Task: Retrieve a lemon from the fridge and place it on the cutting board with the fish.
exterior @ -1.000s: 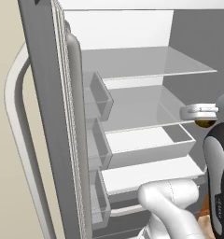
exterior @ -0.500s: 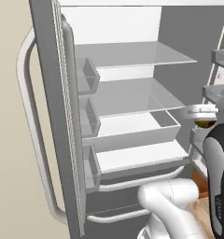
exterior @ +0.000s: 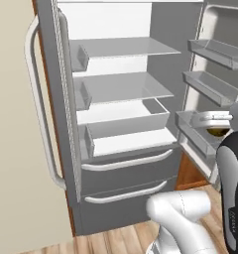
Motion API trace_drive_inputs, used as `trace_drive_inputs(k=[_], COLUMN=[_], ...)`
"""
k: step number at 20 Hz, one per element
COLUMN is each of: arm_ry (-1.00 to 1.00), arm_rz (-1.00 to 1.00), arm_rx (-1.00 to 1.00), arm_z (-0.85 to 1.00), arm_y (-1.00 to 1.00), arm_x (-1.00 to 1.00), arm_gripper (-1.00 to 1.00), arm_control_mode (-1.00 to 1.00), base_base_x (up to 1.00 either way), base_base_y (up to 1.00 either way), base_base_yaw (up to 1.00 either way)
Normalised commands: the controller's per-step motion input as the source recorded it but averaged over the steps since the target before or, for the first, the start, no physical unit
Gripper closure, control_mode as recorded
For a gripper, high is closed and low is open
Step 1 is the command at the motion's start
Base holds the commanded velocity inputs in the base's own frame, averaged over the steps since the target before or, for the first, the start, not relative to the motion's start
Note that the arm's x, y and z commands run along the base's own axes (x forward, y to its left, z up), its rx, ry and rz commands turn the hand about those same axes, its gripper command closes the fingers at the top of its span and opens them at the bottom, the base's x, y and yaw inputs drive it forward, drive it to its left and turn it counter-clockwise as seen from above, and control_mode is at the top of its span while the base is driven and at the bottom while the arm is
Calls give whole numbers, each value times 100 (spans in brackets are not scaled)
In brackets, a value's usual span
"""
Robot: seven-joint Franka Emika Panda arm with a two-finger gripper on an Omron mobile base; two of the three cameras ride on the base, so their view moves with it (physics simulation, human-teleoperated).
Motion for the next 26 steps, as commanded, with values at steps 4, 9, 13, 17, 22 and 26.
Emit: trace_drive_inputs(k=[4, 9, 13, 17, 22, 26], arm_ry=[0, 0, 0, 0, 0, 0], arm_rz=[0, 0, 0, 0, 0, 0], arm_rx=[0, 0, 0, 0, 0, 0], arm_z=[0, 0, 0, 0, 0, 0], arm_y=[0, 0, 0, 0, 0, 0], arm_x=[0, 0, 0, 0, 0, 0], arm_gripper=[100, 100, 100, 100, 100, 100], arm_control_mode=[100, 100, 100, 100, 100, 100], base_base_x=[-73, -41, -22, -39, -56, -30], base_base_y=[0, -9, -24, -66, -86, -81], base_base_yaw=[-8, -2, 0, 0, 0, 0])
